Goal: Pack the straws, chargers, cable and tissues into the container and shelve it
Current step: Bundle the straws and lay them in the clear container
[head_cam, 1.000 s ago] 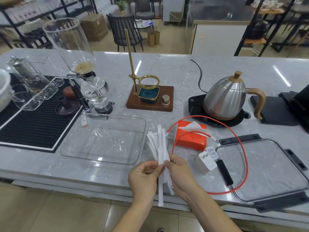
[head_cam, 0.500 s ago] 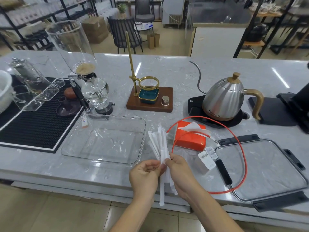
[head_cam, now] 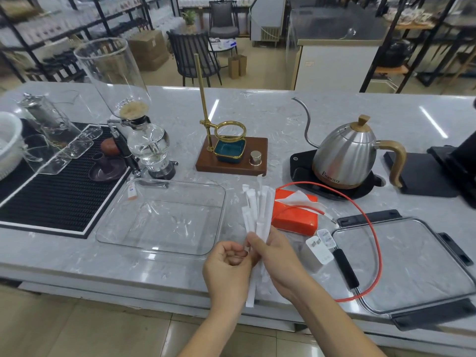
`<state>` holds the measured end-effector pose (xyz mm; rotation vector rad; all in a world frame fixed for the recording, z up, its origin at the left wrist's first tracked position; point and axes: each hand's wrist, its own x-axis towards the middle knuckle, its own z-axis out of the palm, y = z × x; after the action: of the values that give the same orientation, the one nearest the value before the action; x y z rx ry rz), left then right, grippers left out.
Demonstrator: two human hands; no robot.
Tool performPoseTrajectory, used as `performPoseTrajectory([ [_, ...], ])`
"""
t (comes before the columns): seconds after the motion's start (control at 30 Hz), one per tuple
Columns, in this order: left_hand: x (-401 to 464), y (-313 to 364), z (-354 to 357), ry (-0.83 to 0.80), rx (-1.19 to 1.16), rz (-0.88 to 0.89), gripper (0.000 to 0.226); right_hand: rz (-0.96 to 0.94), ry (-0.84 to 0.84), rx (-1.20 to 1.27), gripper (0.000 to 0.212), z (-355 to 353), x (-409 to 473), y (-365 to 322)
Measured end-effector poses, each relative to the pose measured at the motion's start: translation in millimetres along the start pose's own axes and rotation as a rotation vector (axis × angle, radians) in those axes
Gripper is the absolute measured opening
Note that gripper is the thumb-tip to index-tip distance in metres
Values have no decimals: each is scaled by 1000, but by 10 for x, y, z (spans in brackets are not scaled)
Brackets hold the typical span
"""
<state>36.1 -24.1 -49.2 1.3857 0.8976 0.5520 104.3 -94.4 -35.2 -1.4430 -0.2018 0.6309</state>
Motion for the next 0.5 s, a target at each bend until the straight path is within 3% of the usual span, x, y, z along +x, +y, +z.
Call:
performPoseTrajectory([
  [0.2,-13,7,-22,-109,-17,18,22,-88,-30,17,12,-10,55,-81],
  [0.5,-29,-46,-102,-290,51,63,13,-156,29,58,34,92,130,-180],
])
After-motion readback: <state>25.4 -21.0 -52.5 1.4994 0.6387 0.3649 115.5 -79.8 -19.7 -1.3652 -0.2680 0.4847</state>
